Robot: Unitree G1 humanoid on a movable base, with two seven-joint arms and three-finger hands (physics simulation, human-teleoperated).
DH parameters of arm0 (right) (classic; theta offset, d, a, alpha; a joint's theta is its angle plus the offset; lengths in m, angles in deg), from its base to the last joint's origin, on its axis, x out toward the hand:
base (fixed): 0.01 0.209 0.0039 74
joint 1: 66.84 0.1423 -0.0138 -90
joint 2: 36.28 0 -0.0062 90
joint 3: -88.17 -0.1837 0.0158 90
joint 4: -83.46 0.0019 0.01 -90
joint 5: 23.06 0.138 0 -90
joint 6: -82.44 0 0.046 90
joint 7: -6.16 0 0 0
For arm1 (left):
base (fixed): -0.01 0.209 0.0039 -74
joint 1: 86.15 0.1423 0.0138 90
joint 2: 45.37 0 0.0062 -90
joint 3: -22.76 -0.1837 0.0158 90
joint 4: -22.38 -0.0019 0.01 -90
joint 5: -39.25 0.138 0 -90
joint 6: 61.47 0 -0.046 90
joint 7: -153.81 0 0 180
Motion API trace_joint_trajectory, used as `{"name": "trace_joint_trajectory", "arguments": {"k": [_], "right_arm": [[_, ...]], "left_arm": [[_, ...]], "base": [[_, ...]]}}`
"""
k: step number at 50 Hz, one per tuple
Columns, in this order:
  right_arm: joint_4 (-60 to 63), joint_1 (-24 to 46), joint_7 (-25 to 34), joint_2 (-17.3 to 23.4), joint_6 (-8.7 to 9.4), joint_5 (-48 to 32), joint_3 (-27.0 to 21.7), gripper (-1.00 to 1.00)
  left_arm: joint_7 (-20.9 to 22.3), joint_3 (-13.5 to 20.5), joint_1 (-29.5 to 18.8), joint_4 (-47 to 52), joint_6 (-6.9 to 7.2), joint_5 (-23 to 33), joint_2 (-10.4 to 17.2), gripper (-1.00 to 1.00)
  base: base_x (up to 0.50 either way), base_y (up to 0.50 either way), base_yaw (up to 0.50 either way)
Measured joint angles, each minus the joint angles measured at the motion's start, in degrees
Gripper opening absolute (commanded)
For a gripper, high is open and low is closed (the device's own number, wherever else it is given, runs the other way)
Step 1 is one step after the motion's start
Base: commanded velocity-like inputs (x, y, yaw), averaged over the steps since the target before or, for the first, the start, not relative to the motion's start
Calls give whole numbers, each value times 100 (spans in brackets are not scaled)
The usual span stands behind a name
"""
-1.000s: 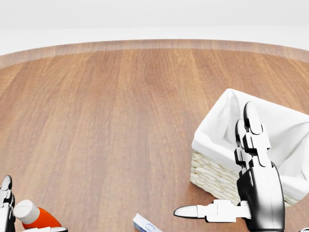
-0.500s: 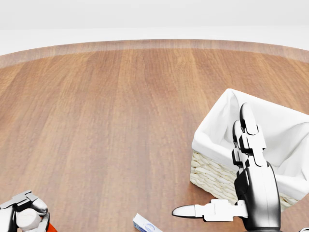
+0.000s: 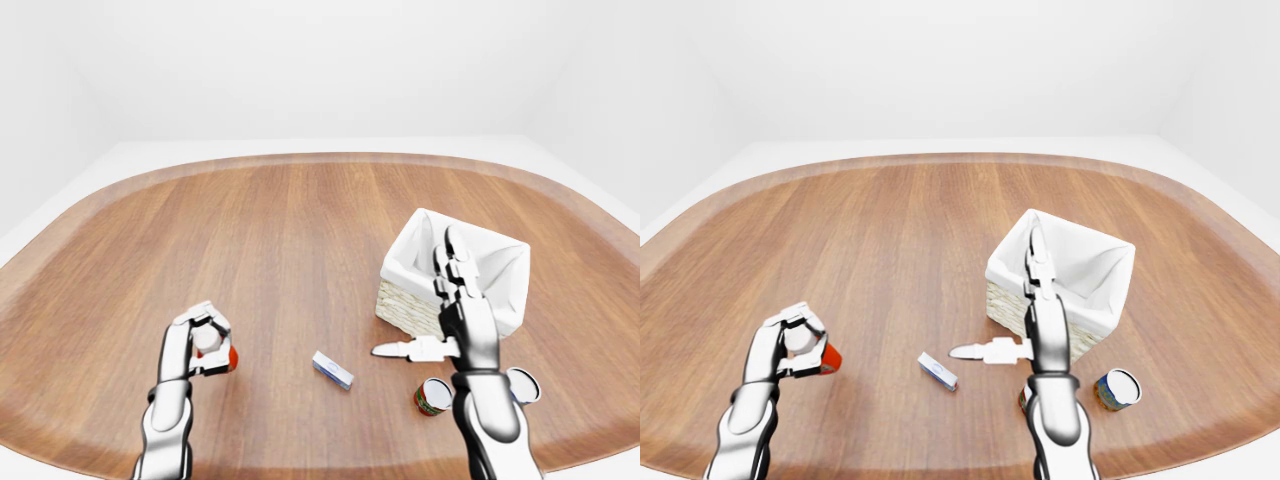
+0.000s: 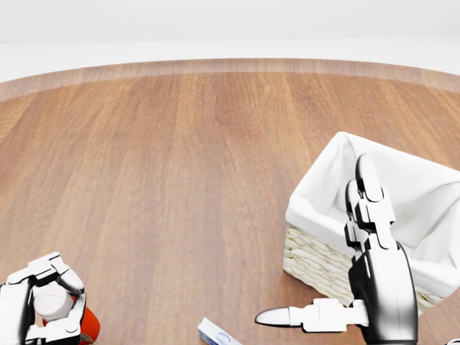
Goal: Pick up the ketchup, and put it in the basket.
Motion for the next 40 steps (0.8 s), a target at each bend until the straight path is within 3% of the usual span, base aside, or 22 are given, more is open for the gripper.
{"name": "trace_joint_trajectory", "arguments": {"k": [5,15,20,40], "right_arm": [[57,-34,3,4,0,3,2,100],[151,-83,16,9,0,9,-6,100],[186,-98,25,11,0,15,-13,100],[284,-124,57,-2,0,43,-78,100]], "left_arm": [[135,-113,39,745,52,21,-133,-96],[295,-490,-60,2202,748,134,-324,-95],[311,-747,-108,2616,990,257,-386,-95],[164,-1995,-225,3765,1000,636,-615,-94]], "base": [[0,0,0],[0,0,0],[0,0,0],[0,0,0]]}}
